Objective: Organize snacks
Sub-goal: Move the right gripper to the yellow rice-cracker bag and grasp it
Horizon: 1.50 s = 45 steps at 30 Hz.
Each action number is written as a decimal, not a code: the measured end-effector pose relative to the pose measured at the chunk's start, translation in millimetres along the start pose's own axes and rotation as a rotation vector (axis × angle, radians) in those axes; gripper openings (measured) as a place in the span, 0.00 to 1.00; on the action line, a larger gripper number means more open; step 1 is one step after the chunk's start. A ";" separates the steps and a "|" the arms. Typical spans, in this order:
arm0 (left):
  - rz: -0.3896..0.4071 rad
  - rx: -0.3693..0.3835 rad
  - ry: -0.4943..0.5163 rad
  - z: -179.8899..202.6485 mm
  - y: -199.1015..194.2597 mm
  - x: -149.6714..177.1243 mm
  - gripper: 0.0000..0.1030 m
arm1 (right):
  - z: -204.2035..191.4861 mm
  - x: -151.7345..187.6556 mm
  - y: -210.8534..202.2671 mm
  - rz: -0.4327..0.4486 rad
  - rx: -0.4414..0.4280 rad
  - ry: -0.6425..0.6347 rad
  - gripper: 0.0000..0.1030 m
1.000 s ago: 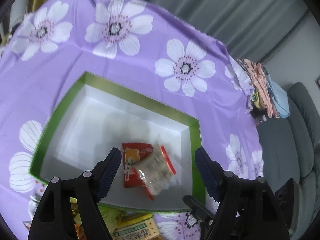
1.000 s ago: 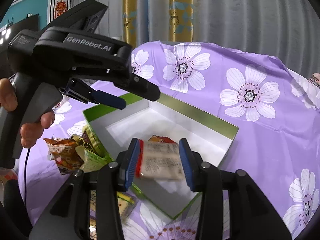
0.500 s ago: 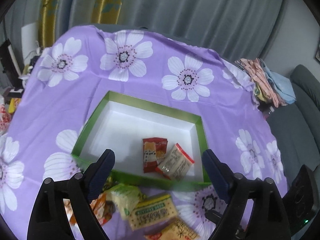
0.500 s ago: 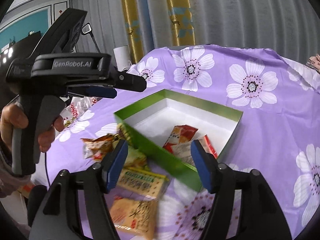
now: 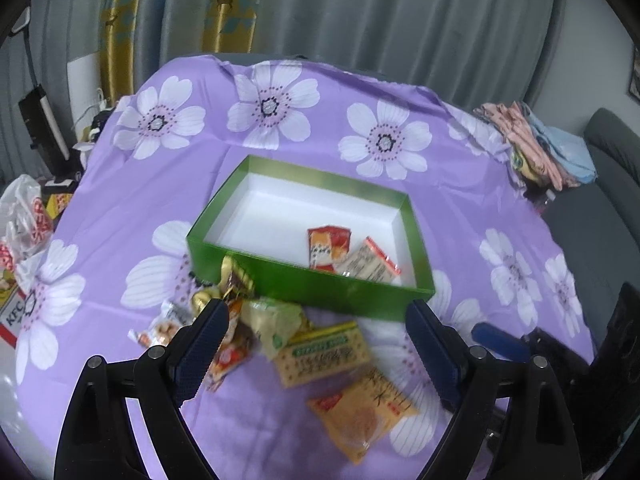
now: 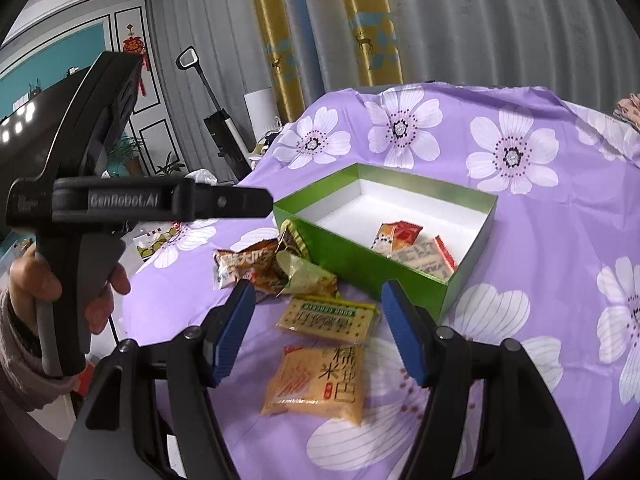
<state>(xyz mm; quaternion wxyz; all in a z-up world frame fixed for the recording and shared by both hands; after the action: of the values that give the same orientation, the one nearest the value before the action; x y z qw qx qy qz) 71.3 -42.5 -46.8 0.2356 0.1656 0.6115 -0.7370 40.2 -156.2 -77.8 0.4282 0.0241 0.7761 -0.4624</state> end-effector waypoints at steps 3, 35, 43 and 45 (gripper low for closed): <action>0.008 -0.034 -0.001 -2.1 -3.2 9.2 0.87 | -2.9 5.1 -1.3 -0.005 -0.005 0.007 0.64; -0.258 0.192 -0.061 -1.5 60.8 107.6 0.88 | 4.5 80.1 42.2 -0.263 0.041 -0.015 0.64; -0.290 0.258 -0.067 14.4 79.1 107.3 0.88 | 9.2 88.8 60.3 -0.302 0.042 -0.037 0.64; -0.296 0.257 -0.069 15.6 84.1 107.2 0.87 | 9.6 86.7 65.1 -0.301 0.032 -0.043 0.64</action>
<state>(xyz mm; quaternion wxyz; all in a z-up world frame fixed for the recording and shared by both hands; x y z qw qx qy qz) 28.8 -85.2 -170.0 0.1225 0.0772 0.5218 -0.8407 19.8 -157.2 -184.7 0.3700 -0.0957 0.7540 -0.5342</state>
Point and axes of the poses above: each gripper's, at about its wrist camera, not at the fingertips, and y roughly the way its jaws point, z to its right, x to its underside, the point moved 7 cm from there along y, roughly the way its jaws point, and after that the axes turned 11 degrees about -z, right-handed, at the moved point
